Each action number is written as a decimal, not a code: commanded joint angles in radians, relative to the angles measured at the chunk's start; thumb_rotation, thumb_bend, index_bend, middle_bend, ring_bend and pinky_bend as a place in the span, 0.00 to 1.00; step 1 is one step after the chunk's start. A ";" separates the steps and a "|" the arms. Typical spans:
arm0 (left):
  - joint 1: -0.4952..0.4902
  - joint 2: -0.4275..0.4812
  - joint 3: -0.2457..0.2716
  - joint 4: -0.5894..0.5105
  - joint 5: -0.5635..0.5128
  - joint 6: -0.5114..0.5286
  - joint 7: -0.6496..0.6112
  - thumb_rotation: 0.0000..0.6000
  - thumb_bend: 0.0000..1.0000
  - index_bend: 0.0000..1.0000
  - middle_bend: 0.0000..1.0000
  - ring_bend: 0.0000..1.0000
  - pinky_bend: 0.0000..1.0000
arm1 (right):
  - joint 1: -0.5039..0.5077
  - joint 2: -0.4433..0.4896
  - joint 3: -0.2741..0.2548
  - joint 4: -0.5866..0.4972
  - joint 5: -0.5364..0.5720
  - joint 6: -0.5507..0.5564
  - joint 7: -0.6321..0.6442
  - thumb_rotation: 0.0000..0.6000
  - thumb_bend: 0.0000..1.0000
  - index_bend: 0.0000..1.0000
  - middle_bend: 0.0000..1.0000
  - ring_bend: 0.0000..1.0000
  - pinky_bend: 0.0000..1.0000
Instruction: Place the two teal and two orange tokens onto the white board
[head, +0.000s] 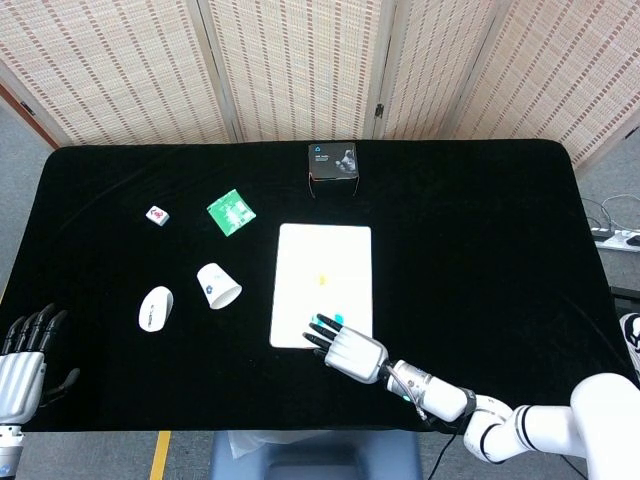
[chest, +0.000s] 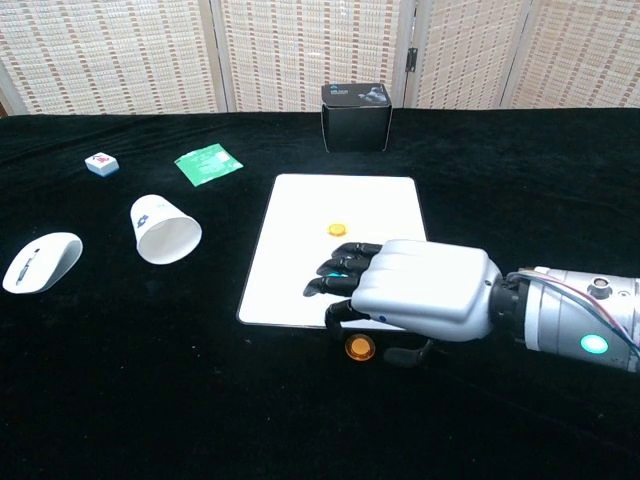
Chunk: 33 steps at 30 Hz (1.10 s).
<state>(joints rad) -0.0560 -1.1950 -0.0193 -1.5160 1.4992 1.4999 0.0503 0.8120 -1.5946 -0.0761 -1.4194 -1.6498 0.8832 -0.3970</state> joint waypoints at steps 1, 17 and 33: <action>0.001 -0.001 0.000 0.003 -0.001 0.000 -0.003 1.00 0.33 0.06 0.00 0.03 0.00 | -0.002 -0.006 0.001 0.007 0.000 -0.002 -0.005 1.00 0.44 0.35 0.07 0.00 0.00; 0.000 -0.008 -0.001 0.019 0.001 -0.003 -0.014 1.00 0.33 0.06 0.00 0.03 0.00 | -0.015 -0.030 0.003 0.038 -0.006 0.004 -0.003 1.00 0.44 0.44 0.10 0.00 0.00; 0.005 -0.011 0.000 0.031 -0.003 -0.001 -0.027 1.00 0.33 0.06 0.00 0.03 0.00 | -0.021 -0.017 0.051 0.019 -0.001 0.052 0.026 1.00 0.44 0.51 0.15 0.00 0.00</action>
<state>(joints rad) -0.0515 -1.2056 -0.0196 -1.4846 1.4964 1.4989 0.0230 0.7920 -1.6185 -0.0332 -1.3934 -1.6572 0.9290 -0.3764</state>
